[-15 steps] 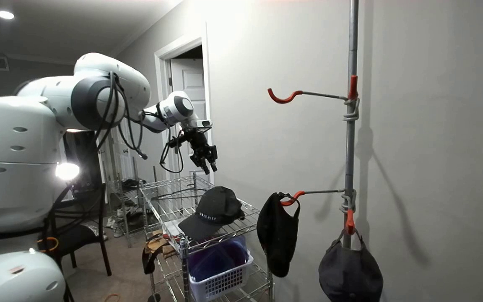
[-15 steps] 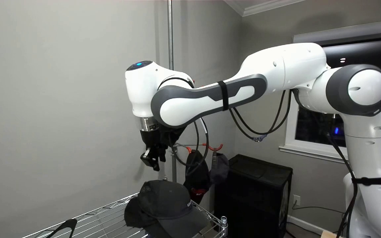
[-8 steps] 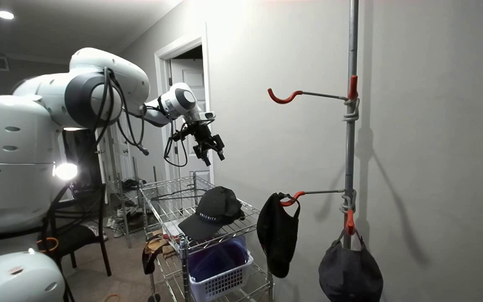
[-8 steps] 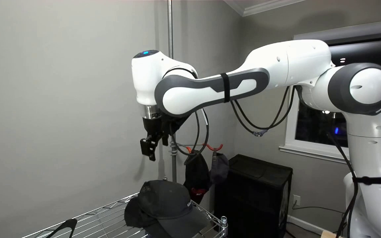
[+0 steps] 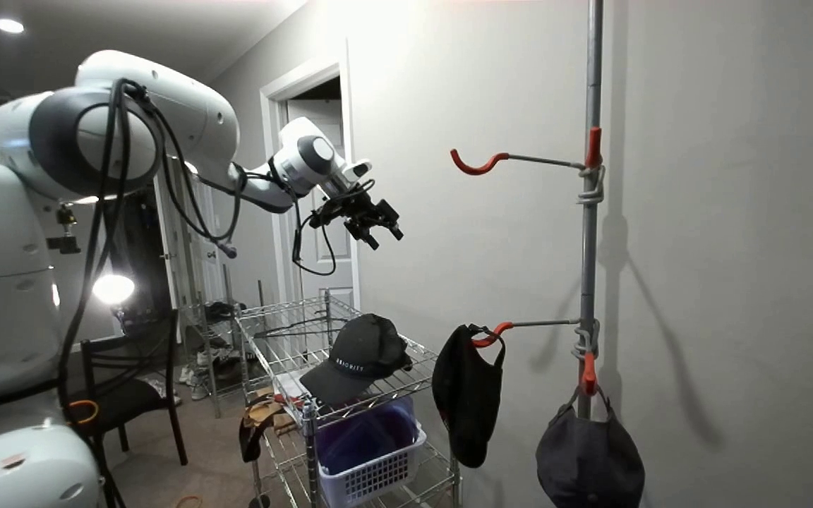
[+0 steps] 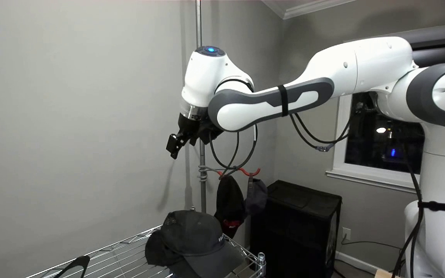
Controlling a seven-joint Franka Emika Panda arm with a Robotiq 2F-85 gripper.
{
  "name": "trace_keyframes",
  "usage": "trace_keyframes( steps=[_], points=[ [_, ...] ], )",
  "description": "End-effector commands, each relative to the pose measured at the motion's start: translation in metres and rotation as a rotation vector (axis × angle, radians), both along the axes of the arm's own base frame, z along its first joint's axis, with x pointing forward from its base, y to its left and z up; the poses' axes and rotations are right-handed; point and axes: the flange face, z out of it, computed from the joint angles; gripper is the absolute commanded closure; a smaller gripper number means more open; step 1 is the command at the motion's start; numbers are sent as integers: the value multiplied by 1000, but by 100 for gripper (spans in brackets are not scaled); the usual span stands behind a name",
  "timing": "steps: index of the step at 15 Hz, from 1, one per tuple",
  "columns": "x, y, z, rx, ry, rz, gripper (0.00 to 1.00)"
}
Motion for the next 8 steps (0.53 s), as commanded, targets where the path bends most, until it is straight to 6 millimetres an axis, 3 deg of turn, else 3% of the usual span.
trace_keyframes(
  steps=[1, 6, 8],
  points=[
    [-45, -26, -2, 14, -83, -45, 0],
    [-101, -70, 6, 60, -72, -129, 0],
    [-115, -91, 4, 88, -62, -168, 0]
  ],
)
